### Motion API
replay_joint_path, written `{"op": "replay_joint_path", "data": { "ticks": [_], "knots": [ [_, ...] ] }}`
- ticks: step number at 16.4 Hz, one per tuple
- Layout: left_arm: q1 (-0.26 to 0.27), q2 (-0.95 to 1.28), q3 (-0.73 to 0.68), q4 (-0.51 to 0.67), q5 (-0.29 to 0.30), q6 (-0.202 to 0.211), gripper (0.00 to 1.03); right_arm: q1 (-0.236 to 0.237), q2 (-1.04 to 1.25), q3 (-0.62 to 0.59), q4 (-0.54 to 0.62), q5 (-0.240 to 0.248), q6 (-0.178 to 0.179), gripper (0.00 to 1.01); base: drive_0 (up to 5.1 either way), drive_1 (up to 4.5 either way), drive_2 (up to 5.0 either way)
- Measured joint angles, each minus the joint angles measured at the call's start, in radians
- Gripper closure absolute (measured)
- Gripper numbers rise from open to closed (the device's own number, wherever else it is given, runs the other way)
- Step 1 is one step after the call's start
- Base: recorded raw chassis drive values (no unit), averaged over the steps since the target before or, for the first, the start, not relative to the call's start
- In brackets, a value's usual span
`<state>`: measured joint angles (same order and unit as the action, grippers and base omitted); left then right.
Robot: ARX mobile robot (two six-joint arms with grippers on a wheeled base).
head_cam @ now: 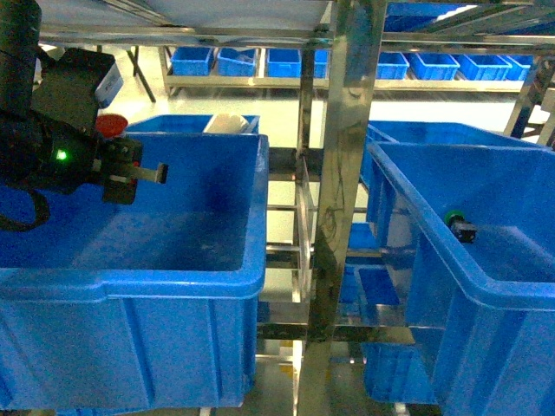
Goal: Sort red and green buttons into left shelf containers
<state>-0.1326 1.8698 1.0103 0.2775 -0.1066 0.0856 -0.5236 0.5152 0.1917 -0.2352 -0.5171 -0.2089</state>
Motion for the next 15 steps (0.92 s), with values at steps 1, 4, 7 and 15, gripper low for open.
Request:
{"op": "replay_joint_path", "data": {
  "ticks": [1,4,7,15],
  "knots": [
    [0.002,0.0,0.002,0.0,0.003,0.0,0.51,0.0,0.0,0.0,0.0,0.0,-0.001,0.03,0.0,0.0,0.0],
    [0.013,0.0,-0.001,0.017,0.004,-0.008,0.22,0.0,0.0,0.0,0.0,0.0,-0.002,0.03,0.0,0.0,0.0],
    [0.004,-0.099,-0.12,0.044,-0.03,-0.015,0.05,0.0,0.0,0.0,0.0,0.0,-0.002,0.03,0.0,0.0,0.0],
    [-0.03,-0.715,-0.553,0.249,0.013,-0.027,0.05,0.0,0.0,0.0,0.0,0.0,-0.002,0.03,0.0,0.0,0.0]
  ]
}}
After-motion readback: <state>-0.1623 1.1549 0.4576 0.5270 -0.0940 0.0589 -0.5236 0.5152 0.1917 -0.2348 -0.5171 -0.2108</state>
